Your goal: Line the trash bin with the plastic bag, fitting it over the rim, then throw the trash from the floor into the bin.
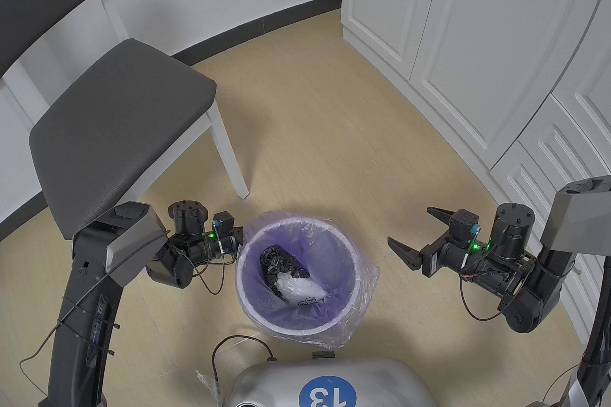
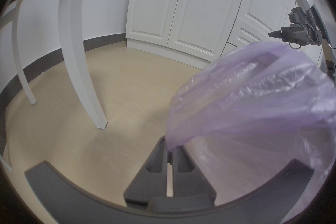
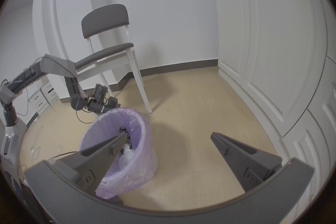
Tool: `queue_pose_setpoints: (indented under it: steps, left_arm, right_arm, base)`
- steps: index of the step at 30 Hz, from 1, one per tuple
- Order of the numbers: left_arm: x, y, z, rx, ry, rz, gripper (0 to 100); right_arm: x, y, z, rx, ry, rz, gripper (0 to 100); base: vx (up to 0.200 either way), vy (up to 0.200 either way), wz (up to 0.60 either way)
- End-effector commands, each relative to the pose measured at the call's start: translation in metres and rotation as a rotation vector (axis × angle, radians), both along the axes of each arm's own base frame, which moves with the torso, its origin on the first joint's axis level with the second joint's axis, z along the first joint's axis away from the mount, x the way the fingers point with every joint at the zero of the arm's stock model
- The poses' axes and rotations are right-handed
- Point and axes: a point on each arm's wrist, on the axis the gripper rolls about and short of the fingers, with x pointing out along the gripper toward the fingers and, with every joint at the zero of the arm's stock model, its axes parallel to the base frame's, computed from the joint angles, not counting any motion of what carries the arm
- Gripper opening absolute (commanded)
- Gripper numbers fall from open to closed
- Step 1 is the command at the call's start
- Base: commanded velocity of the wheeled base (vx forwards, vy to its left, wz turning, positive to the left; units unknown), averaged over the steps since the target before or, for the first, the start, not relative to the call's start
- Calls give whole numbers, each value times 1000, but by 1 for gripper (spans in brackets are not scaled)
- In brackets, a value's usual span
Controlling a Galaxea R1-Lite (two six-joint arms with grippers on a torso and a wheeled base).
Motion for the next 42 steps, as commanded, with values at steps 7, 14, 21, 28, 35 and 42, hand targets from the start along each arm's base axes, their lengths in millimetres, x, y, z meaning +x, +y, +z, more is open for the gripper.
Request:
queue_pose_setpoints:
  steps: [7, 14, 21, 28, 35, 42]
  left_arm:
    - [-15, 9, 25, 92, -73, -3, 100]
    - [-25, 32, 38, 283, -165, 135, 100]
    - [-44, 44, 55, 319, -198, 193, 100]
    - [-60, 56, 57, 313, -200, 205, 100]
    - [-71, 58, 60, 306, -216, 209, 100]
    - [-78, 64, 67, 293, -233, 208, 100]
  right_arm:
    - [-4, 1, -17, -108, 59, 25, 100]
    - [8, -4, -20, -286, 105, 49, 100]
    - [28, 6, -20, -307, 144, 124, 100]
    - [46, 13, -40, -379, 129, 246, 100]
    - [43, 8, -38, -509, 185, 485, 100]
    - [56, 13, -34, -508, 182, 492, 100]
  base:
    - [0, 0, 0]
    - [0, 0, 0]
    - [0, 0, 0]
    - [0, 0, 0]
    - [0, 0, 0]
    - [0, 0, 0]
